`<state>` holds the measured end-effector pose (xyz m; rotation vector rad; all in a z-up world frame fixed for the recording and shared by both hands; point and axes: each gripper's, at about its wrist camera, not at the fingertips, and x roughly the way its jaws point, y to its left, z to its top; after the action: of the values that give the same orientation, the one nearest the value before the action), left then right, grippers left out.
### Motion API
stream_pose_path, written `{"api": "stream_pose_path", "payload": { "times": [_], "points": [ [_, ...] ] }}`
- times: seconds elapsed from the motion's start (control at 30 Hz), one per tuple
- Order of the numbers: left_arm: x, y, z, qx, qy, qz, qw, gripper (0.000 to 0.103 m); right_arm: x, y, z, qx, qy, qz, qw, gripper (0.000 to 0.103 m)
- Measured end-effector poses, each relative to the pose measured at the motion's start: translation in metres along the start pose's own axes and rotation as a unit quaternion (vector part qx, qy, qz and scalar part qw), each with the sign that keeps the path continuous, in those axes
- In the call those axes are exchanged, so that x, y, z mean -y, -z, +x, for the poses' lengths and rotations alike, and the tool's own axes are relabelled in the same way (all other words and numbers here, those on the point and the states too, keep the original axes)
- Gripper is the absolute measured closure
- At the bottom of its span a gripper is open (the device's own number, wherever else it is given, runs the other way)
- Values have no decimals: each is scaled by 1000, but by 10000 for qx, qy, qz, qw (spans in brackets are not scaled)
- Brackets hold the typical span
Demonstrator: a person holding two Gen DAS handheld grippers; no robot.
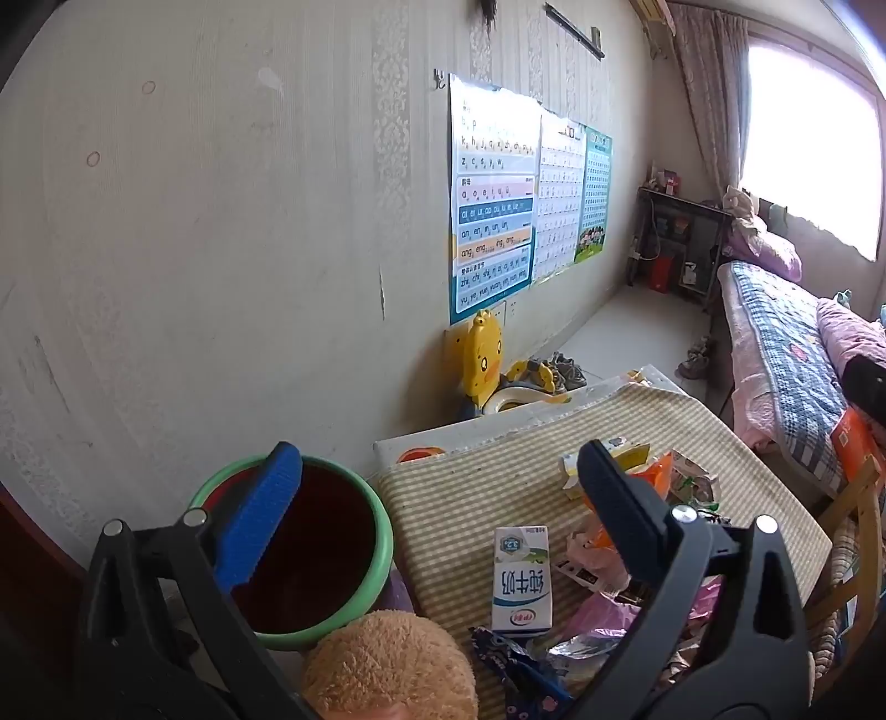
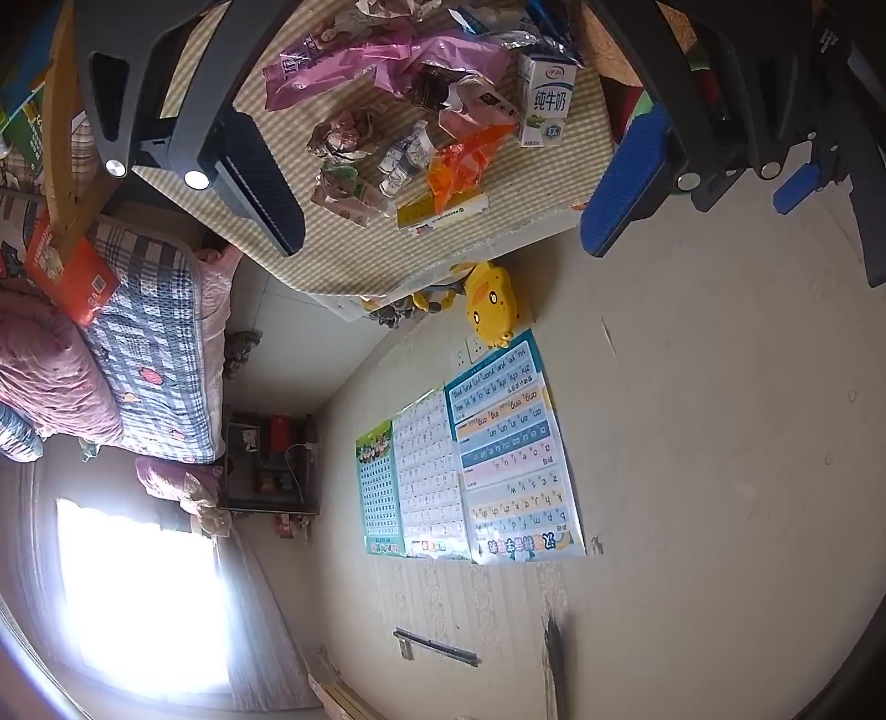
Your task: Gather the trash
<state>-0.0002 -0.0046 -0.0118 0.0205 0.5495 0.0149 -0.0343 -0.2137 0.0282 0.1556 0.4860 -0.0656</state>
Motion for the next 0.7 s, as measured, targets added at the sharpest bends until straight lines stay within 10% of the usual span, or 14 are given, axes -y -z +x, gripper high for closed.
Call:
{"api": "stream_pose_path", "payload": {
  "times": [0.7],
  "points": [
    [-4,0,3,-91,-47,8,9999,5,-1,6,3,-38,-20,14,10000,7]
  ]
}}
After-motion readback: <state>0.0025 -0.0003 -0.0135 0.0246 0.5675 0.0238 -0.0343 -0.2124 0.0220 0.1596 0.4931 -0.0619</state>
